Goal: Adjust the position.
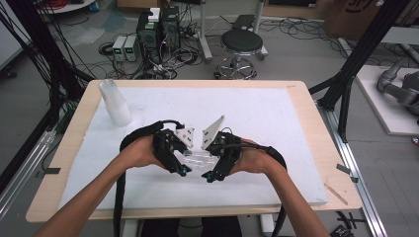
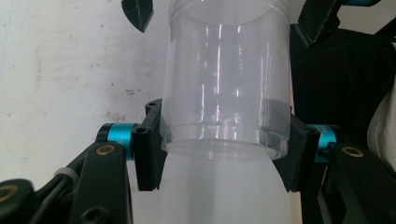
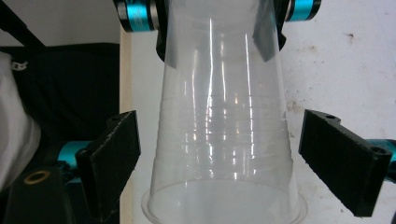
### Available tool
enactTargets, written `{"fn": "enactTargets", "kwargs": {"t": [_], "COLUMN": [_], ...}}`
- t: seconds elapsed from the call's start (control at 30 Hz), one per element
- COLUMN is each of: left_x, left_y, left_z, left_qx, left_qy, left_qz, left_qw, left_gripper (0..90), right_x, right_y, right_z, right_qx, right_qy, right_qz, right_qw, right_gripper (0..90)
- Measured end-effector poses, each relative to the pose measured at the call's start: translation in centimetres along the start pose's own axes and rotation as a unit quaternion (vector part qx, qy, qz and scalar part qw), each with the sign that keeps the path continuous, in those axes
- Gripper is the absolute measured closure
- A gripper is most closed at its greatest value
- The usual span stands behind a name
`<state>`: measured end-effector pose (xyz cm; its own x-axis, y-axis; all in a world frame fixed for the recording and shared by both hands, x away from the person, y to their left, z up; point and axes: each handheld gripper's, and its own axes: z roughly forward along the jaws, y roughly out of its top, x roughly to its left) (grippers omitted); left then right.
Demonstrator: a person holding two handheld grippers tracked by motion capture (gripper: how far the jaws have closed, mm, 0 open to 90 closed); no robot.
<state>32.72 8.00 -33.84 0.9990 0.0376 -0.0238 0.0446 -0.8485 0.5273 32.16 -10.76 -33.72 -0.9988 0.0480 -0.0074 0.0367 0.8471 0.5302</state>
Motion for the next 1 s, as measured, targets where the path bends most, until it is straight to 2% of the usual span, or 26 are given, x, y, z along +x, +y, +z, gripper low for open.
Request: {"fn": "enactTargets", "kwargs": {"t": [0.13,0.2,0.23,0.37,0.43,0.47,0.5,0.53,0.57,0.63,0.7,0.73,0.77,0.83,0.87,0.9,0.97,1.0], "left_x": [0.0,0.1,0.2,0.1,0.0,0.0,0.0,0.0,0.1,0.0,0.0,0.0,-0.2,-0.2,-0.2,-0.3,-0.3,-0.3], "left_y": [-0.5,-1.1,-1.4,-2.6,-3.3,-3.3,-4.0,-4.0,-4.8,-5.5,-6.1,-6.1,-6.6,-7.0,-7.0,-7.3,-7.6,-7.8], "left_z": [0.2,0.4,0.4,0.6,0.8,0.8,0.9,0.9,0.9,1.0,1.1,1.1,1.2,1.4,1.4,1.6,1.9,2.1], "left_qx": [-0.011,-0.041,-0.049,-0.085,-0.116,-0.116,-0.140,-0.140,-0.171,-0.204,-0.241,-0.241,-0.277,-0.302,-0.302,-0.324,-0.345,-0.350], "left_qy": [-0.003,0.000,0.001,0.001,0.004,0.004,0.009,0.009,0.009,0.010,0.008,0.008,0.009,0.006,0.006,0.005,0.005,0.005], "left_qz": [-0.001,-0.019,-0.019,-0.023,-0.032,-0.032,-0.040,-0.040,-0.049,-0.056,-0.062,-0.062,-0.070,-0.073,-0.073,-0.074,-0.078,-0.079], "left_qw": [0.9999,0.9990,0.9986,0.9961,0.9927,0.9927,0.9892,0.9892,0.9840,0.9774,0.9684,0.9684,0.9582,0.9503,0.9503,0.9430,0.9355,0.9335], "left_gripper": [43.0,42.9,42.9,42.9,42.9,42.9,42.9,42.9,42.9,42.9,42.8,42.8,42.8,42.8,42.8,42.9,42.8,42.8], "right_x": [-0.1,-0.2,-0.2,-0.4,-0.4,-0.4,-0.4,-0.4,-0.3,-0.3,-0.2,-0.2,-0.2,-0.1,-0.1,0.0,0.1,0.1], "right_y": [-0.2,-0.4,-0.6,-1.7,-2.3,-2.6,-2.9,-2.9,-3.6,-4.2,-4.8,-5.2,-5.5,-6.0,-6.2,-6.3,-6.5,-6.7], "right_z": [-0.4,-0.9,-1.1,-2.1,-2.6,-2.8,-2.9,-2.9,-3.2,-3.4,-3.6,-3.6,-3.6,-3.5,-3.4,-3.3,-3.1,-3.0], "right_qx": [-0.023,-0.048,-0.062,-0.128,-0.154,-0.166,-0.176,-0.176,-0.199,-0.221,-0.243,-0.260,-0.271,-0.289,-0.296,-0.299,-0.310,-0.314], "right_qy": [-0.006,-0.010,-0.013,-0.019,-0.020,-0.023,-0.026,-0.026,-0.028,-0.028,-0.028,-0.027,-0.026,-0.027,-0.023,-0.025,-0.029,-0.028], "right_qz": [0.004,0.006,0.009,0.018,0.027,0.030,0.031,0.031,0.039,0.044,0.054,0.060,0.063,0.068,0.071,0.070,0.070,0.071], "right_qw": [0.9997,0.9988,0.9979,0.9915,0.9876,0.9854,0.9835,0.9835,0.9787,0.9738,0.9680,0.9633,0.9602,0.9546,0.9522,0.9513,0.9477,0.9464], "right_gripper": [12.6,12.6,12.6,12.6,12.7,12.7,12.7,12.7,12.7,12.7,12.7,12.7,12.7,12.7,12.7,12.7,12.7,12.7]}}
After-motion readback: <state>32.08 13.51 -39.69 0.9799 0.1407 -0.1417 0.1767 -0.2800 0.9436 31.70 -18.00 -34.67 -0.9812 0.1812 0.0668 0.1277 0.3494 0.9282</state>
